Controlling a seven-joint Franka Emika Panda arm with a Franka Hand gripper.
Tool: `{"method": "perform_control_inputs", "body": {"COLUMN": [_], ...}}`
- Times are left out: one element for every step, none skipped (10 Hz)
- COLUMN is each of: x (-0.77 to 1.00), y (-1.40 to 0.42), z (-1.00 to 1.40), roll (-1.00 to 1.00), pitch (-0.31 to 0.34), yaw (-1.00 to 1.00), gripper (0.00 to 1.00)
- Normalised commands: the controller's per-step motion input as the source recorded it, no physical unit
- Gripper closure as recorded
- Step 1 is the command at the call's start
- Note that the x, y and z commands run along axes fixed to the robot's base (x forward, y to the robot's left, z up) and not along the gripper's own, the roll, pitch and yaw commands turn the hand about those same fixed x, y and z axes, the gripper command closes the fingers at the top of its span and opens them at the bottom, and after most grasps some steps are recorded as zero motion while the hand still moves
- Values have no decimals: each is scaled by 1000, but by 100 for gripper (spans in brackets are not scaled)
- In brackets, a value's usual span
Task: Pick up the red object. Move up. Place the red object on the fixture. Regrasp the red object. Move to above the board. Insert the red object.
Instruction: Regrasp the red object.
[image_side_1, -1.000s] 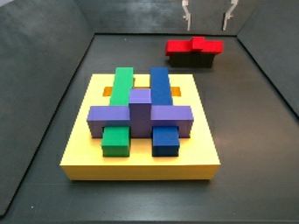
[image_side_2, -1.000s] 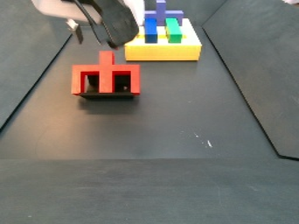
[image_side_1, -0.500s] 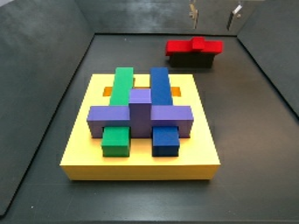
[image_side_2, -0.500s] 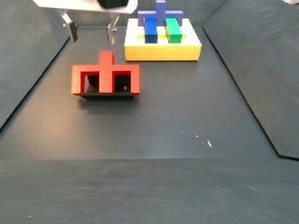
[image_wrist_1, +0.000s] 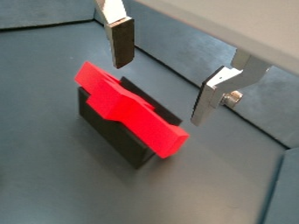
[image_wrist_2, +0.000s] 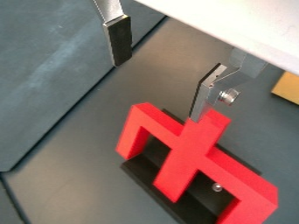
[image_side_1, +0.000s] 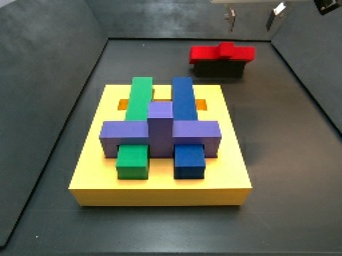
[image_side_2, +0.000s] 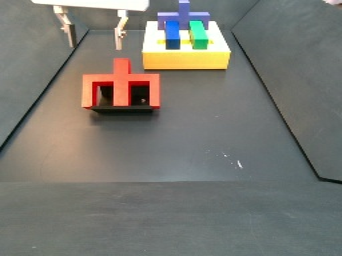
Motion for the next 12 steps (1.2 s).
{"method": "perform_control_inputs", "body": {"x": [0, -160, -297, -231, -114, -37, -89, -143, -83, -57, -26, 34], "y": [-317, -483, -514, -417, -94, 0, 166, 203, 29, 0, 0, -6], "z": [11, -100, -166, -294, -423, -374, -380, -331, 0, -126, -274, -329], "roll": [771, 1000, 1000, 1000, 883, 760, 651, 634, 623, 686, 689, 700], "pitch": [20, 20, 74, 0, -74, -63, -26, 0, 71, 66, 20, 77], "yaw": [71, 114, 131, 149, 151, 197, 254, 257, 223, 200, 166, 100], "gripper": [0, 0, 0, 0, 0, 0, 0, 0, 0, 0, 0, 0]}}
